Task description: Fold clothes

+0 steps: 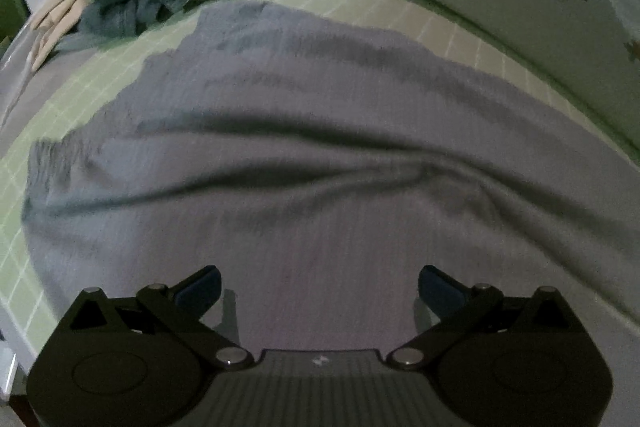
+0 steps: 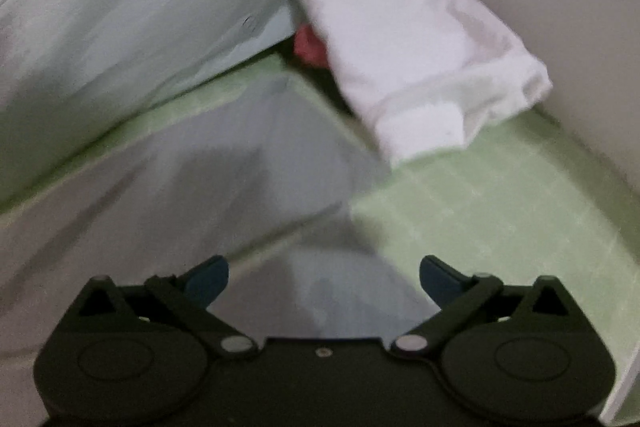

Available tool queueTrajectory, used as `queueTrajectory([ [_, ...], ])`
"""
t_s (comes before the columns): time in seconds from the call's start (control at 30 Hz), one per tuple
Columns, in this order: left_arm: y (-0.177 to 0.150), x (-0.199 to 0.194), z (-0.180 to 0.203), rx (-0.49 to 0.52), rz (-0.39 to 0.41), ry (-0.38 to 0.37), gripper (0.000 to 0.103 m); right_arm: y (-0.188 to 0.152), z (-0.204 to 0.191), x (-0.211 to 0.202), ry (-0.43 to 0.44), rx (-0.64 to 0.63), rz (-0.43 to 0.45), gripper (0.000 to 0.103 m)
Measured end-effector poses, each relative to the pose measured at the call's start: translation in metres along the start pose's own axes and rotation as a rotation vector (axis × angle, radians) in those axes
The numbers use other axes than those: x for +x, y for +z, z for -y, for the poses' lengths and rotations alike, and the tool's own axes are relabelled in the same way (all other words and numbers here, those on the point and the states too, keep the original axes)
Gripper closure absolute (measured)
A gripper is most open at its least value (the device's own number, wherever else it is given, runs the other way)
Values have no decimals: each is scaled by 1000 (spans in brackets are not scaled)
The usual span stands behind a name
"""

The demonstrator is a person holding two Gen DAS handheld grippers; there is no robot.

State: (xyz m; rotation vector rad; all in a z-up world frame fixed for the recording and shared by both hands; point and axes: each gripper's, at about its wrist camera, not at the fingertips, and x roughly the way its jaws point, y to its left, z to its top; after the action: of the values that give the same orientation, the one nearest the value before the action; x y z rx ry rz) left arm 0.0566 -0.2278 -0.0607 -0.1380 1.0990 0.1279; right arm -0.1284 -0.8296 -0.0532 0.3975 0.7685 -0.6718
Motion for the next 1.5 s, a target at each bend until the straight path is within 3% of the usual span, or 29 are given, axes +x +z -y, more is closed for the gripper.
queueTrajectory([
  [0.3, -56, -24, -2, 52, -14, -11, 0, -59, 26, -28, -24, -21, -68, 0],
  [0.57, -102, -40, 17, 91, -22, -21, 0, -89, 65, -41, -50, 2, -99, 0],
  [0.83, -127, -56, 13, 60, 3, -21, 0, -104, 73, -41, -11, 16, -141, 0],
  [1.03, -126, -65, -10, -29, 27, -8, 0, -105, 60, -38, -59, -29, -165, 0],
  [1.3, -99, -63, -58, -123, 55, -2, 0, -103, 48, -32, -135, 54, -155, 0],
  [1.5, -72, -50, -115, -168, 58, 42, 0, -105, 44, -32, -179, 106, -131, 0],
])
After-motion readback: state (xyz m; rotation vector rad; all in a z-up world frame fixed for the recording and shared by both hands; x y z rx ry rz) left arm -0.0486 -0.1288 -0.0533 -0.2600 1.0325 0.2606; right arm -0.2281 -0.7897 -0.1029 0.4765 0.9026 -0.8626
